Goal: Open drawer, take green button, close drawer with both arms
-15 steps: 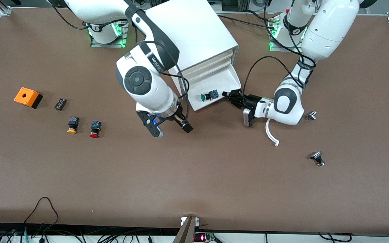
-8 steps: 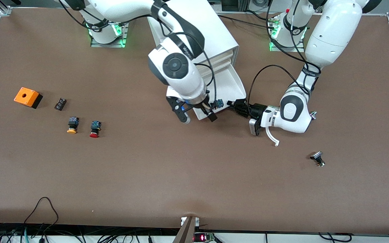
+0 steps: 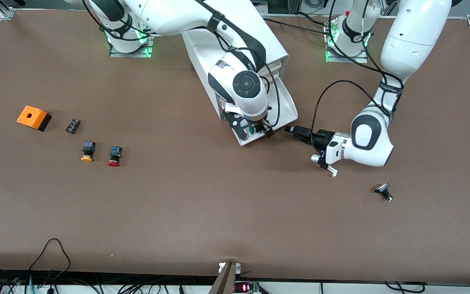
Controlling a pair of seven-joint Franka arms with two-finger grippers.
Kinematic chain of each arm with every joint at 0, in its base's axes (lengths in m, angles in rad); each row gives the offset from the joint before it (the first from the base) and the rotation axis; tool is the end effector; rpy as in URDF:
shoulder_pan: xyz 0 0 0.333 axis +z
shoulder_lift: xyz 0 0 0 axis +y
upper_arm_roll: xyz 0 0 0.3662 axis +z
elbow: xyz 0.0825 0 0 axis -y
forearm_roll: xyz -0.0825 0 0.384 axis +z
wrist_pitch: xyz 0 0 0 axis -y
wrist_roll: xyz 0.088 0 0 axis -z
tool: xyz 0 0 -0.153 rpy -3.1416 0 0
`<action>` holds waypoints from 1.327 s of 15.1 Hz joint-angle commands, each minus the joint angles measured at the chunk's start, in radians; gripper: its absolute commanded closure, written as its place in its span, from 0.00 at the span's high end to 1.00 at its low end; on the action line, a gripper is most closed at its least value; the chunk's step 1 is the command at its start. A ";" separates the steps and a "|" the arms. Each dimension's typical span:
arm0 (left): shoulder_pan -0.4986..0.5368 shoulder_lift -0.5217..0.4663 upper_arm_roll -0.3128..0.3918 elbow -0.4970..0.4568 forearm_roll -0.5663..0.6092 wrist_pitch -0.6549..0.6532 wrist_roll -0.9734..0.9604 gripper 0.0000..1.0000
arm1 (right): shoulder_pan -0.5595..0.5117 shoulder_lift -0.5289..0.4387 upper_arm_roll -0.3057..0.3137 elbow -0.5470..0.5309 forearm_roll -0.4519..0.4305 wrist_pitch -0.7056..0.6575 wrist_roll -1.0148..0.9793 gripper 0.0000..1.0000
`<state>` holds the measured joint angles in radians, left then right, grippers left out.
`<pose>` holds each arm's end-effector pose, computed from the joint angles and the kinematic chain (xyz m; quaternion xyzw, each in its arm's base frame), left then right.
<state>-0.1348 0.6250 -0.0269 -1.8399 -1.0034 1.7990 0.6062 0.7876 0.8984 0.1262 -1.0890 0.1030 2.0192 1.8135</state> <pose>0.5825 -0.2044 0.1985 0.8605 -0.0718 -0.1890 0.4676 0.5157 0.6322 0.2715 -0.8753 0.4736 0.0896 0.0382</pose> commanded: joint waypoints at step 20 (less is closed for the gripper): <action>-0.022 -0.199 0.004 0.178 0.784 -0.029 -1.017 1.00 | -0.114 -0.087 -0.011 0.046 0.001 -0.141 -0.260 0.00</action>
<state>-0.1477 0.4470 -0.0178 -1.6855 -0.2686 1.7811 -0.3765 0.7225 0.8582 0.1000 -1.0394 0.1008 1.9541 1.6815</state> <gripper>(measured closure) 0.000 0.595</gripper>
